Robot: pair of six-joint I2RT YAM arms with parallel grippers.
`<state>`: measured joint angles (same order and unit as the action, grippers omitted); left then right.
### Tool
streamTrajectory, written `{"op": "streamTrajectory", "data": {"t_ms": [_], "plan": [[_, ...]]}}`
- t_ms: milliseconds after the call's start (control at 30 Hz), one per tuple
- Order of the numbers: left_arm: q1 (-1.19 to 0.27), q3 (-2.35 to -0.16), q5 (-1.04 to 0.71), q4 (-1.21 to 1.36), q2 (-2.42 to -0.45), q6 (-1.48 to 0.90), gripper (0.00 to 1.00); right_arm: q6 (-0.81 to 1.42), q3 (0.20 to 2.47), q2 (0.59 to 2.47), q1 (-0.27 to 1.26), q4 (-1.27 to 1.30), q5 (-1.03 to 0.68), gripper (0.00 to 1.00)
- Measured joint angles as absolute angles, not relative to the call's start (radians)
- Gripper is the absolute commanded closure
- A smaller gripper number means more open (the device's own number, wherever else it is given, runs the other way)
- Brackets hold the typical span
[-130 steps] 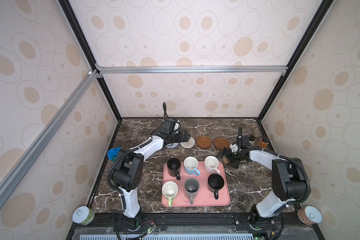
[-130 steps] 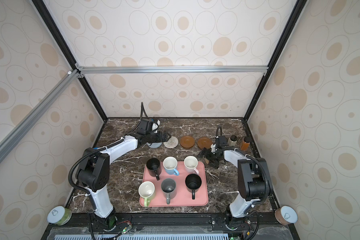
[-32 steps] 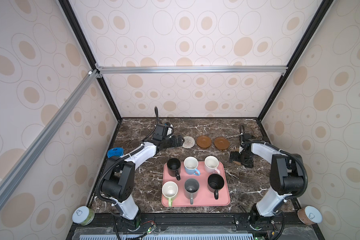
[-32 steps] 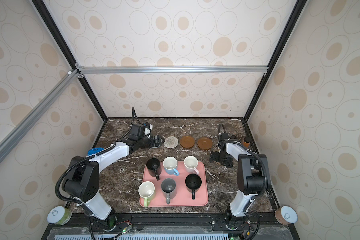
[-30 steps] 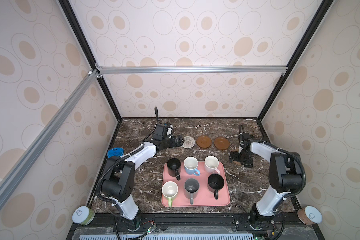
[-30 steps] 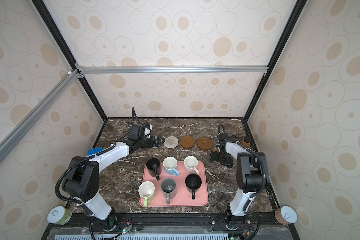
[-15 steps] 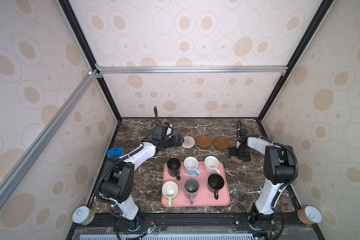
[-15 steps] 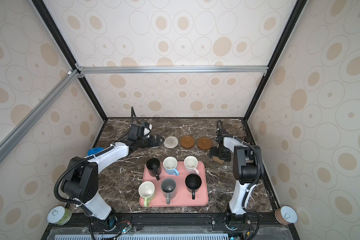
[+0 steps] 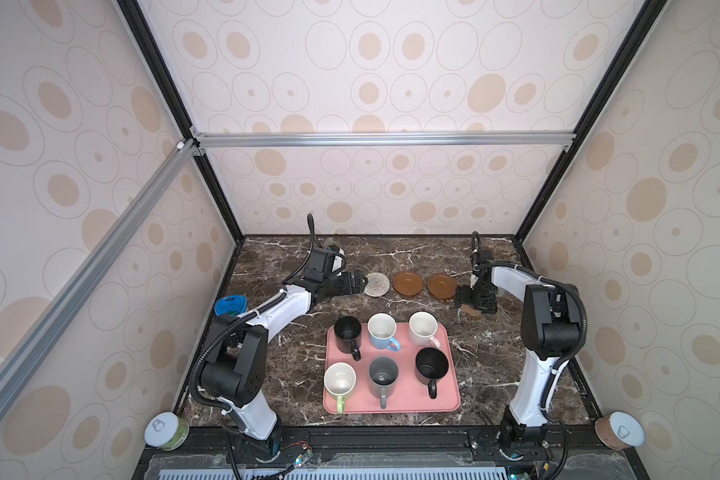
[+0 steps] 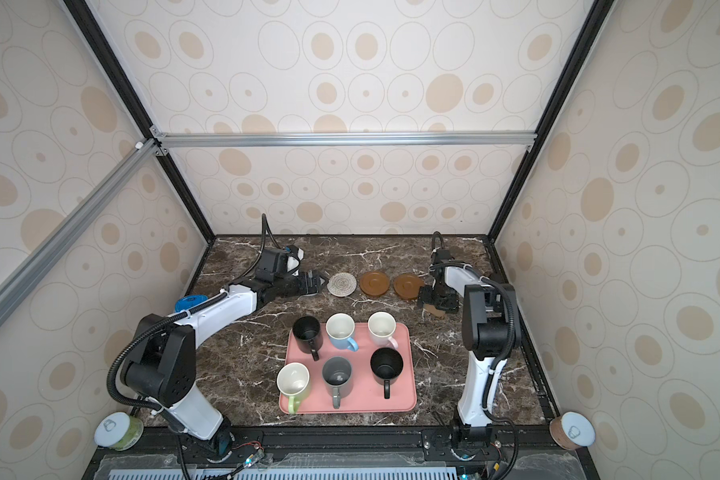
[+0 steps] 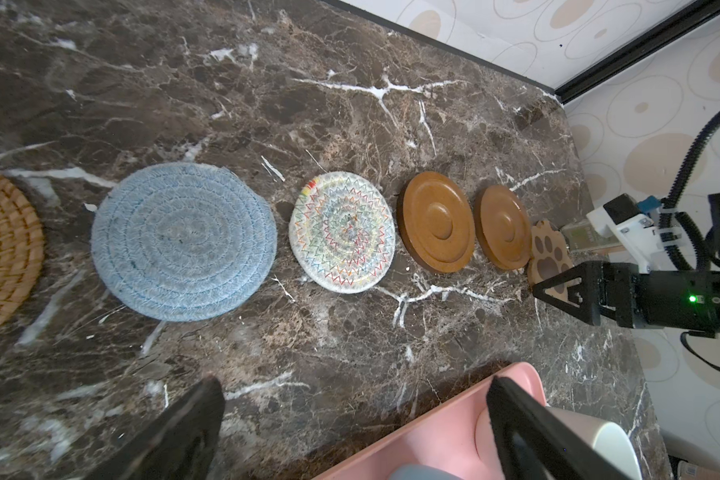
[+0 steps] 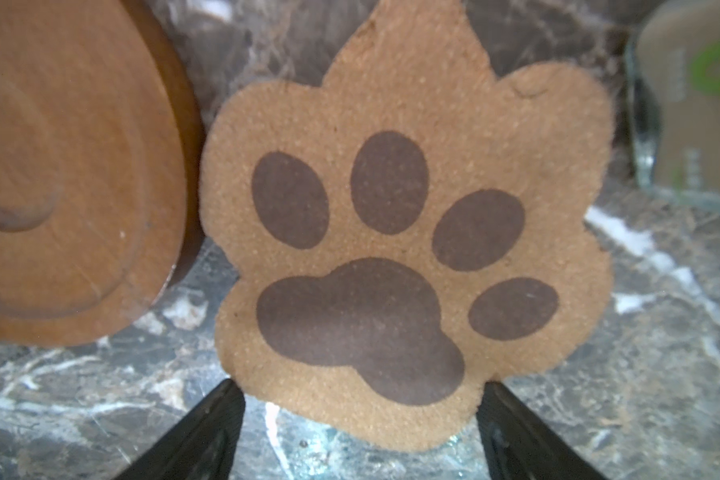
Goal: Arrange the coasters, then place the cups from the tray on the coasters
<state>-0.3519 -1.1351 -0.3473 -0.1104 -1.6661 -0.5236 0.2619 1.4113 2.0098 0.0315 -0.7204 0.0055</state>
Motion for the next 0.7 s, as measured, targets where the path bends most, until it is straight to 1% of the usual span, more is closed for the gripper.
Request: {"op": "streamTrajectory", "data": {"t_ms": [700], "plan": [[-0.343, -1.126, -0.342, -0.111, -1.649, -0.523, 0.0, 0.252, 1.571, 2.109, 0.031, -0.761, 0.003, 0.13]]}}
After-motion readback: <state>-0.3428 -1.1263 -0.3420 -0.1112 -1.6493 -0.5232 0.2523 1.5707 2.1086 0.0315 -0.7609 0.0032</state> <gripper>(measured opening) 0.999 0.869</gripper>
